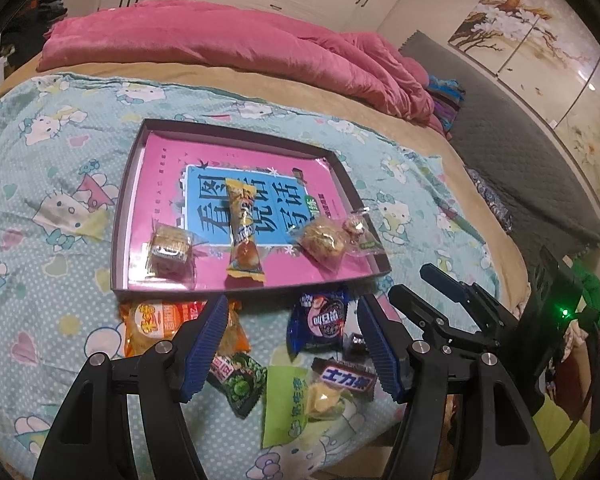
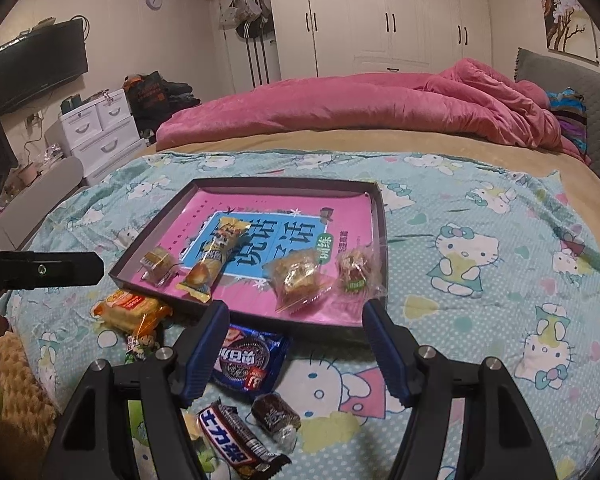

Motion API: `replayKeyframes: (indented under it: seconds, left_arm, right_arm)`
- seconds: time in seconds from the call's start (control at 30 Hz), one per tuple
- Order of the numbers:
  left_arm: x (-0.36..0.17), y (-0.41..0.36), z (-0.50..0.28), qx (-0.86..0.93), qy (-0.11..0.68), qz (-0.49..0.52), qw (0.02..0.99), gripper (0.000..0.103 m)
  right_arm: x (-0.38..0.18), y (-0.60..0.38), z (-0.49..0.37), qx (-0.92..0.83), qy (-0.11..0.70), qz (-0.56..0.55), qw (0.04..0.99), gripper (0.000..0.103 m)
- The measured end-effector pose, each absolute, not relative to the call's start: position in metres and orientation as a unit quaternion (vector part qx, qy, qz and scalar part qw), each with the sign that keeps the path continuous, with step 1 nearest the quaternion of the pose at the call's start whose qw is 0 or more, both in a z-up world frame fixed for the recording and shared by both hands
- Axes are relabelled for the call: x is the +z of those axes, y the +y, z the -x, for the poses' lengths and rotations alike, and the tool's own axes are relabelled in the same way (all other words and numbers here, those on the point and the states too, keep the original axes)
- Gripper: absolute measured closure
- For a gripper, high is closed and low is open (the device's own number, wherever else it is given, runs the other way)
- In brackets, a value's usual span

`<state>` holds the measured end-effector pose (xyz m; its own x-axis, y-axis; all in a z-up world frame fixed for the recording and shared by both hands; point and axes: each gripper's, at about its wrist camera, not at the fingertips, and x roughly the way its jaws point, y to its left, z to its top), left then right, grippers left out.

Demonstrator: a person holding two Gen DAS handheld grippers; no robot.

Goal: Organize snacks
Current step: 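Withdraw both open grippers from the tray toward the remaining snacks, then move the left gripper to the green candy bag while the right reaches the round foil chocolate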

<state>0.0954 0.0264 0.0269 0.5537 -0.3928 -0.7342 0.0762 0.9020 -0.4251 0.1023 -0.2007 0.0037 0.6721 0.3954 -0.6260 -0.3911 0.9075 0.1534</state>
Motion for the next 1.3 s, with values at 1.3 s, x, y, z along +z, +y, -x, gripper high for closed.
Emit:
replayKeyframes:
  seconds: [1.3]
  left_arm:
    - [-0.034, -0.040, -0.055, -0.184, 0.552, 0.086, 0.809, 0.035]
  right_arm:
    - [-0.041, -0.195, -0.085, 0.250, 0.444, 0.020, 0.860, 0.034]
